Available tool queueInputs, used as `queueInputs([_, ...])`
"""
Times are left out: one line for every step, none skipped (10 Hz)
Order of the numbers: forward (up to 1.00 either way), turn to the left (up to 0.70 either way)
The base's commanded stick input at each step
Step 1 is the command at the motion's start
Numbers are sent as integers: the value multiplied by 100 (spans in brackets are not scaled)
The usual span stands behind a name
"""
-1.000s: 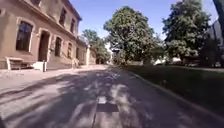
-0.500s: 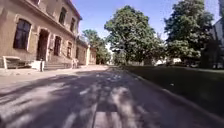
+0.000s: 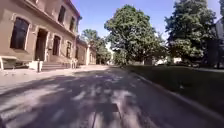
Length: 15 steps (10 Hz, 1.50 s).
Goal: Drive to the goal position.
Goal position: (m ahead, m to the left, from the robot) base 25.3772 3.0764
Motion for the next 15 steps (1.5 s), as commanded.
queueInputs([70, 0])
queueInputs([70, 0])
queueInputs([70, 0])
queueInputs([70, 0])
queueInputs([70, 0])
queueInputs([70, 0])
queueInputs([70, 0])
queueInputs([70, 0])
queueInputs([70, 0])
queueInputs([70, 0])
queueInputs([70, 0])
queueInputs([70, 0])
queueInputs([70, 0])
queueInputs([70, -4])
queueInputs([70, -11])
